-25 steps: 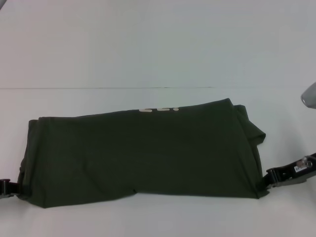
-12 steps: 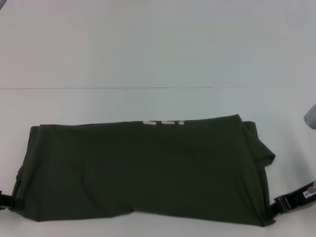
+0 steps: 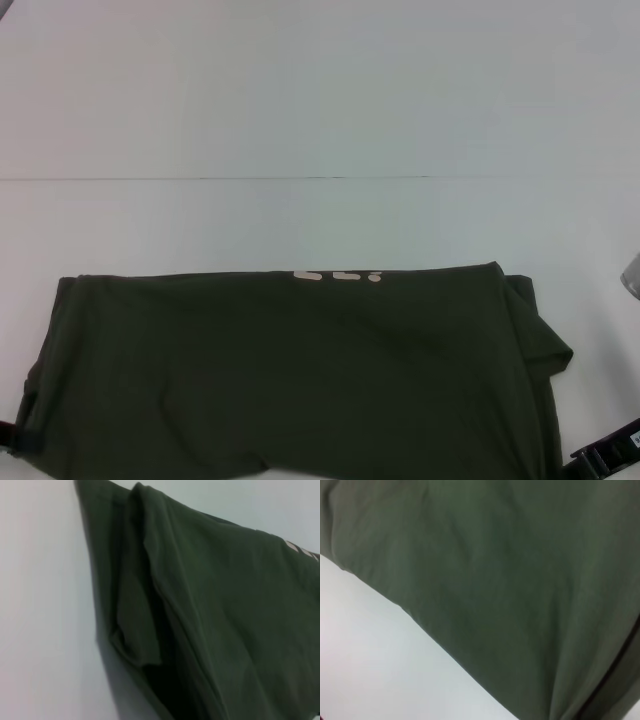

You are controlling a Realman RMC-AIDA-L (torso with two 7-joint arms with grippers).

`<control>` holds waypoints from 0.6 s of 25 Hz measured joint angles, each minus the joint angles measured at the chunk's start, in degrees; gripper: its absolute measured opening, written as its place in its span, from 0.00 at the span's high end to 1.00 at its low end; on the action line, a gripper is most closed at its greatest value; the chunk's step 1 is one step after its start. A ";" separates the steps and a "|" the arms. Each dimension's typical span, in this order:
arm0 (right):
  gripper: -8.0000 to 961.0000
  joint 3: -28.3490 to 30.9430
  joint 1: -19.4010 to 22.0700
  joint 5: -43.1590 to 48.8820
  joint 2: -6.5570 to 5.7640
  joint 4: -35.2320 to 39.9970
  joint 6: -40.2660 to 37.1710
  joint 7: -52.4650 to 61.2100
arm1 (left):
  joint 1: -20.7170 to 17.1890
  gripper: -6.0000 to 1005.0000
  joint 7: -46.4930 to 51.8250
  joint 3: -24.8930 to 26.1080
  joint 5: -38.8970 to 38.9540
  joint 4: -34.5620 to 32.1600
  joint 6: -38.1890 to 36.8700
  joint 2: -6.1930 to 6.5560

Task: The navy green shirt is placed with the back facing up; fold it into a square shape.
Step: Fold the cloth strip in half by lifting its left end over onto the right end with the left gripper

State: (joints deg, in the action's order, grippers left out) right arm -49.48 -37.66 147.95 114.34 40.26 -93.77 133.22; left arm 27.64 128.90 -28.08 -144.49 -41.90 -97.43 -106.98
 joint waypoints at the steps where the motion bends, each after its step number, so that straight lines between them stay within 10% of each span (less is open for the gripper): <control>1: 0.95 0.00 0.01 0.11 0.00 0.00 -0.27 -0.09 | 0.04 0.96 0.00 0.01 -0.18 -0.01 -0.41 0.01; 15: 0.93 0.75 -0.20 -0.05 -0.93 0.86 -1.96 0.35 | 0.20 0.96 -0.36 0.84 -0.21 -0.02 -0.24 0.00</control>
State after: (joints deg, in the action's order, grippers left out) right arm -48.73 -37.87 147.90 113.42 41.12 -95.73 133.58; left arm 27.84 128.54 -27.24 -144.70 -41.92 -97.67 -106.98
